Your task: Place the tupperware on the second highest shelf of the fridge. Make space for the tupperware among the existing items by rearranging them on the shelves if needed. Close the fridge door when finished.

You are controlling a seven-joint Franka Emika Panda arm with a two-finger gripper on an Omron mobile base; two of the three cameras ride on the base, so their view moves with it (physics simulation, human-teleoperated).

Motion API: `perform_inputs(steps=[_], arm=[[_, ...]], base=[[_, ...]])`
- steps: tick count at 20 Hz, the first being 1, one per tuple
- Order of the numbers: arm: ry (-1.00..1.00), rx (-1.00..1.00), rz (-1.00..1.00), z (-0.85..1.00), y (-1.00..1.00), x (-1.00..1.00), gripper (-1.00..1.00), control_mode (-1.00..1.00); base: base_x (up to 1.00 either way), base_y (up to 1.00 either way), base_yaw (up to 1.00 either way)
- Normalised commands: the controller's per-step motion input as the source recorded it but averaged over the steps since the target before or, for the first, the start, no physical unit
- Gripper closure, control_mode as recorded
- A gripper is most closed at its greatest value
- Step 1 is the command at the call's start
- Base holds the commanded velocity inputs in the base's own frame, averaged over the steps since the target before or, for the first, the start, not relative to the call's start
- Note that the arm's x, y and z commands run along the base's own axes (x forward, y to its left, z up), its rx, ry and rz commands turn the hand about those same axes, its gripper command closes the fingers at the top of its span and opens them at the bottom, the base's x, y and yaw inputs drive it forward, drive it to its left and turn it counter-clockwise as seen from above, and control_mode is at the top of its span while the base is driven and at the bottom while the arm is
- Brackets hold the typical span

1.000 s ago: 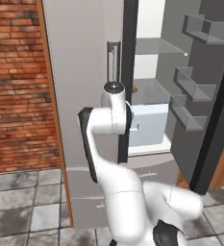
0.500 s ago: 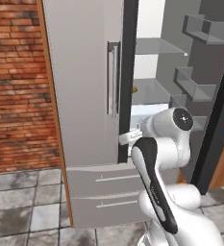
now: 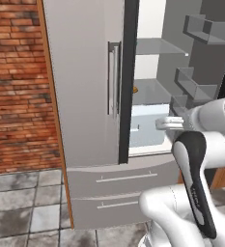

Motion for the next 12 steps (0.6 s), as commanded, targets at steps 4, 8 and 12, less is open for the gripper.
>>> perform_inputs(steps=[4, 8, 12], arm=[[-0.13, 0.18, -0.38, 0.00, -0.98, -0.52, -1.00, -1.00], [-0.11, 0.20, -0.34, 0.00, -1.00, -0.35, -1.00, -1.00], [-0.10, 0.22, -0.25, 0.00, -1.00, -0.20, -1.00, -1.00]], base=[[0.00, 0.00, 0.00], [0.00, 0.00, 0.00], [0.00, 0.00, 0.00]])
